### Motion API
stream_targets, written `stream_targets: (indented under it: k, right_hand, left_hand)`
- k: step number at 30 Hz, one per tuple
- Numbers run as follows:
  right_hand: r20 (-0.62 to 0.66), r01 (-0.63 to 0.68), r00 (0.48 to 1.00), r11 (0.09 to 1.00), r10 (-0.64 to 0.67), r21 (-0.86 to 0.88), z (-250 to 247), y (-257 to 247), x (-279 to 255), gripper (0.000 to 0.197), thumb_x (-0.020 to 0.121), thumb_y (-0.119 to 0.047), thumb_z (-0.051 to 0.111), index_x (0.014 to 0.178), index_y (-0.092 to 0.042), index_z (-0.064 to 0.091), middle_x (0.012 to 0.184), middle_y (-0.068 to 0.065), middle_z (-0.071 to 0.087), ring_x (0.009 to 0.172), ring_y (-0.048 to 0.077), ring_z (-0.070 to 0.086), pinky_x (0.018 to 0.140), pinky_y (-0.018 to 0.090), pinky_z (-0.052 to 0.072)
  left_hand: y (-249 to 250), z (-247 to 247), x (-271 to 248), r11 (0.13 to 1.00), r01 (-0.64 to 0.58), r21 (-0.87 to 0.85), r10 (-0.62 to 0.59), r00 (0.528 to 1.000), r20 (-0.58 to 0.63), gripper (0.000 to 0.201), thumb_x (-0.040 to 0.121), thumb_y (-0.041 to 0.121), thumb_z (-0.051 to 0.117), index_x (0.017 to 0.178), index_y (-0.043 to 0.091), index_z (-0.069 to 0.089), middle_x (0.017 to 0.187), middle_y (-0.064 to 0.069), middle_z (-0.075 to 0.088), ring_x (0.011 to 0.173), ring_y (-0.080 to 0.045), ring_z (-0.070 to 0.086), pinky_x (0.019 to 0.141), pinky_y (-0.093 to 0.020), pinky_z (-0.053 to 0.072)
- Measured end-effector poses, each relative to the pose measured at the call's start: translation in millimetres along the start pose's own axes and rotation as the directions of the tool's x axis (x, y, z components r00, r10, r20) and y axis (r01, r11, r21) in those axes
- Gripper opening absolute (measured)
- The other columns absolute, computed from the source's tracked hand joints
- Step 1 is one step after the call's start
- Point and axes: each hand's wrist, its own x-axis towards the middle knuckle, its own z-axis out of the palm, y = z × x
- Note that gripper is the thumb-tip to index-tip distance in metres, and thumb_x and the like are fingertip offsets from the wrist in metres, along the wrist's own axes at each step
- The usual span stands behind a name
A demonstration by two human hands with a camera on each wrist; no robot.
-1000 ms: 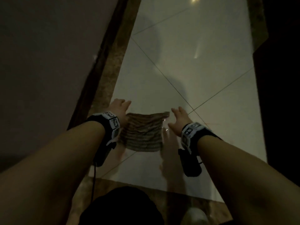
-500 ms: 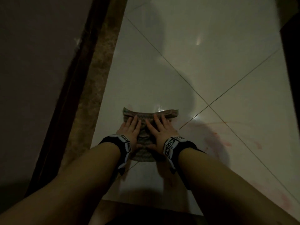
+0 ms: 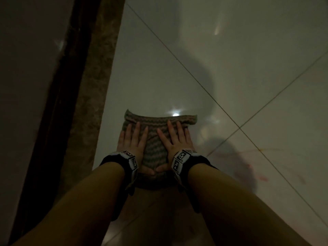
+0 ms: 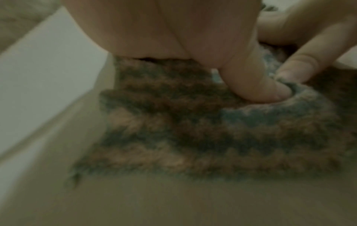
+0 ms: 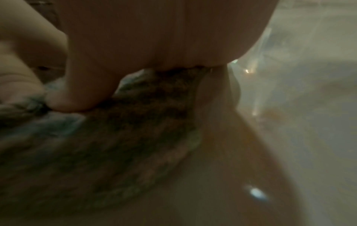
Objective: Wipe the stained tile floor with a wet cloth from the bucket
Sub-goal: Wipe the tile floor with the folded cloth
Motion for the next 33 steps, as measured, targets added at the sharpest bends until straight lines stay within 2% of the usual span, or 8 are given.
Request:
stream_targets:
  k: [2,6,10,13,21,25,29,33]
  right_hand:
    - [-0.019,0.008,1.000,1.000,-0.008,0.010,-12,-4,16,0.125,0.062,-0.076,0.061,0.147,-0.033,-0.019,0.154,0.009,-0.032,0.142,0.035,-0.029,0.107,0.045,-0.024]
    - [-0.044,-0.001,0.999,1.000,0.002,0.019,-36,-17,50,0.127,0.060,-0.075,0.063,0.147,-0.033,-0.019,0.154,0.009,-0.032,0.141,0.036,-0.029,0.110,0.047,-0.022]
    - [-0.033,-0.001,0.999,1.000,0.001,0.008,-56,-27,76,0.131,0.057,-0.073,0.067,0.147,-0.033,-0.021,0.154,0.010,-0.032,0.141,0.037,-0.028,0.110,0.049,-0.021]
    - [-0.036,0.000,0.999,1.000,0.001,0.016,-64,-31,84,0.131,0.057,-0.072,0.067,0.147,-0.034,-0.020,0.154,0.010,-0.032,0.141,0.037,-0.028,0.108,0.046,-0.023]
    - [-0.048,0.002,0.999,1.000,-0.003,-0.010,-70,-33,87,0.133,0.057,-0.071,0.069,0.148,-0.031,-0.018,0.155,0.011,-0.028,0.142,0.038,-0.026,0.111,0.049,-0.019]
    - [-0.057,-0.001,0.998,1.000,0.000,-0.026,-69,-35,85,0.130,0.059,-0.072,0.066,0.149,-0.029,-0.018,0.156,0.012,-0.026,0.143,0.038,-0.024,0.114,0.050,-0.016]
    - [-0.055,-0.022,0.998,0.999,0.020,-0.036,-56,-44,72,0.131,0.059,-0.074,0.064,0.148,-0.028,-0.020,0.156,0.013,-0.027,0.142,0.039,-0.025,0.113,0.050,-0.017]
    - [0.002,-0.034,0.999,0.999,0.034,-0.019,-37,-61,54,0.133,0.059,-0.071,0.067,0.146,-0.029,-0.024,0.154,0.012,-0.031,0.141,0.038,-0.029,0.112,0.050,-0.020]
  left_hand:
    - [-13,-11,10,1.000,0.017,-0.002,-0.017,1.000,-0.010,0.143,0.053,0.083,0.063,0.124,0.019,-0.043,0.135,-0.005,-0.047,0.143,-0.040,-0.027,0.114,-0.051,-0.020]
    - [-44,-34,29,1.000,0.028,0.005,-0.028,0.999,-0.041,0.144,0.052,0.082,0.064,0.125,0.020,-0.043,0.151,-0.013,-0.039,0.144,-0.040,-0.025,0.118,-0.051,-0.013]
    - [-60,-51,41,0.999,0.052,-0.003,-0.052,0.999,-0.004,0.145,0.052,0.080,0.067,0.124,0.020,-0.043,0.153,-0.018,-0.035,0.143,-0.041,-0.026,0.118,-0.052,-0.011]
    - [-66,-61,46,0.998,0.056,0.006,-0.056,0.998,0.024,0.144,0.053,0.078,0.069,0.123,0.019,-0.043,0.153,-0.019,-0.035,0.143,-0.043,-0.026,0.118,-0.056,-0.008]
    - [-68,-67,46,0.999,0.050,0.012,-0.050,0.999,0.006,0.145,0.055,0.077,0.069,0.128,0.017,-0.041,0.154,-0.019,-0.033,0.143,-0.042,-0.025,0.118,-0.053,-0.009]
    - [-69,-62,46,0.999,0.034,0.021,-0.033,0.999,-0.039,0.148,0.055,0.076,0.069,0.147,0.014,-0.030,0.155,-0.019,-0.031,0.144,-0.042,-0.024,0.118,-0.054,-0.008]
    - [-71,-49,38,0.999,0.024,0.039,-0.022,0.998,-0.059,0.149,0.053,0.077,0.069,0.140,0.016,-0.036,0.154,-0.019,-0.032,0.143,-0.043,-0.024,0.117,-0.055,-0.009]
    - [-72,-31,17,0.995,0.034,0.090,-0.034,0.999,0.004,0.147,0.055,0.077,0.068,0.133,0.015,-0.041,0.153,-0.020,-0.035,0.142,-0.044,-0.027,0.117,-0.055,-0.011]
